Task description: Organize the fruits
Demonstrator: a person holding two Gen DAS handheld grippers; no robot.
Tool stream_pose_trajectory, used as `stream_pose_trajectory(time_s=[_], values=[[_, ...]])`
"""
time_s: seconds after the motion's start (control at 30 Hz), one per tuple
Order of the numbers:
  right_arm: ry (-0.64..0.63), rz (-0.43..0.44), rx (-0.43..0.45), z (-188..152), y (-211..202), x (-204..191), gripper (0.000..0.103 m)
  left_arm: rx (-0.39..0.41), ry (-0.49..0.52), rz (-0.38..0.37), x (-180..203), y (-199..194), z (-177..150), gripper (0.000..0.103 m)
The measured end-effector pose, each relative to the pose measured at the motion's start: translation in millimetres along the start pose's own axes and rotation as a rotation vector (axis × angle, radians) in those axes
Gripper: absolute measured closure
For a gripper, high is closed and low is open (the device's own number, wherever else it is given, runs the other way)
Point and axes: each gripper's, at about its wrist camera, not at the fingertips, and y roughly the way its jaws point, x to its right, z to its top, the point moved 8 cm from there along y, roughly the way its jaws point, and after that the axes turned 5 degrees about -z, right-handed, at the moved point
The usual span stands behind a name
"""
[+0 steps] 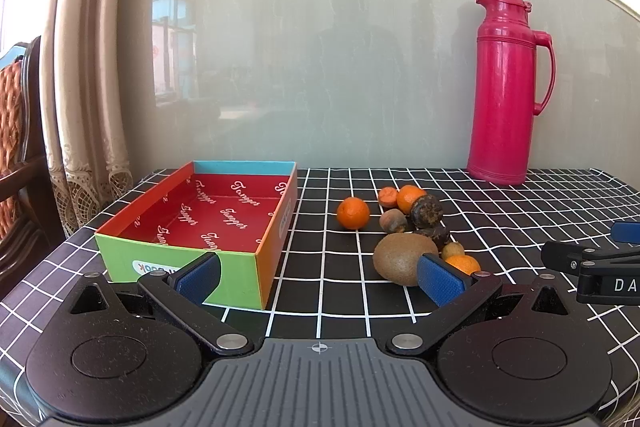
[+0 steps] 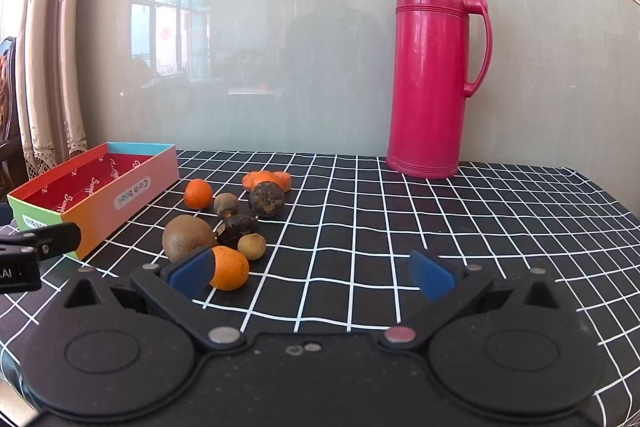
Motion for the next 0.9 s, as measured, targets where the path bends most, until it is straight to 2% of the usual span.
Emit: stream_pose_trajectory(time_s=[0.37, 0.43, 0.53, 0.63, 0.83, 0.9], values=[[-0.001, -0.005, 0.003, -0.5, 1.1, 1.0, 0.000, -0.016, 0.006, -0.025, 4.3, 2.7, -1.2, 0.000], [0.002, -0.016, 0.005, 0.1, 2.1, 3.9, 0.000, -0.040, 0.033, -0.049, 13.2, 6.7, -2.4, 0.000], [0.018, -0.027, -0.007, -0.2, 6.4, 10.5, 0.000, -0.039, 0.071, -0.041, 24.2, 8.9, -1.7, 0.000], [0.016, -0.044, -0.005, -0.3, 6.9, 16.4, 0.000, -0.056, 0.030, -0.089, 32.9, 12.2, -2.1, 0.000], [0.025, -0.094, -0.003, 1.3, 8.9, 36.6, 0.000, -0.073, 0.041, -0.097, 57.6, 22.7, -6.3, 0.000], [0.058, -0.112, -0.009, 2.3, 10.6, 48.7, 0.000, -0.094, 0.037, -0.129, 68.5, 28.3, -8.9, 0.000]])
